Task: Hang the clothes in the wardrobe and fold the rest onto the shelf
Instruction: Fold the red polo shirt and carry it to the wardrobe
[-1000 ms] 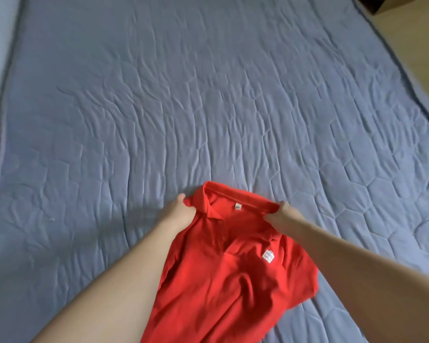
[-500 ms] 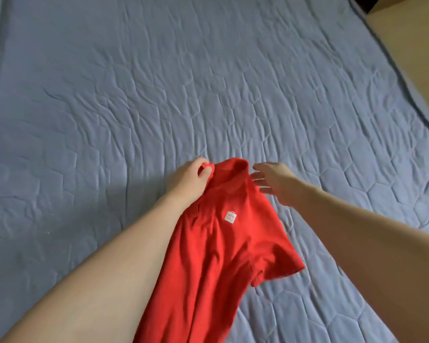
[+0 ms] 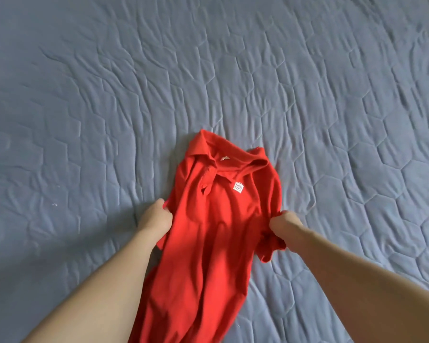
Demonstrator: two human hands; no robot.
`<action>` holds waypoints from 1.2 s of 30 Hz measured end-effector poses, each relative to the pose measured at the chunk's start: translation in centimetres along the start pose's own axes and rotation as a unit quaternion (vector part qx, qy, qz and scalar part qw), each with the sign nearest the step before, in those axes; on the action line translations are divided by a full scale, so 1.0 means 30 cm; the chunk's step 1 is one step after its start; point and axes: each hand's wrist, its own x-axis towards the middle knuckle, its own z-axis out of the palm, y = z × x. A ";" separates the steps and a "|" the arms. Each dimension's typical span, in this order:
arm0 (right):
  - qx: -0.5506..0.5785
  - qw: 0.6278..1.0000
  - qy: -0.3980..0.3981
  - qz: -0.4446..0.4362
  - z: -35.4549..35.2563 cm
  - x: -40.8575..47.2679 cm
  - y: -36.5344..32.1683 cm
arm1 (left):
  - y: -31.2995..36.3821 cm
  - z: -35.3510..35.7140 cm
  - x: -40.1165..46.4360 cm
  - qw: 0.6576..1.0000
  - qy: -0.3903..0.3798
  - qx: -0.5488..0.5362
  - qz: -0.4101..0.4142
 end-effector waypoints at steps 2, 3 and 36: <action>-0.081 0.995 0.034 -0.042 -0.038 -0.017 -0.059 | 0.025 -0.097 0.005 0.995 0.075 -0.063 -0.013; -0.121 0.988 0.074 -0.067 -0.083 -0.017 -0.093 | 0.038 -0.169 0.017 0.988 0.121 -0.090 -0.030; 0.158 0.984 0.010 0.084 0.379 -0.481 0.375 | -0.523 0.017 -0.544 0.918 0.115 -0.319 -0.206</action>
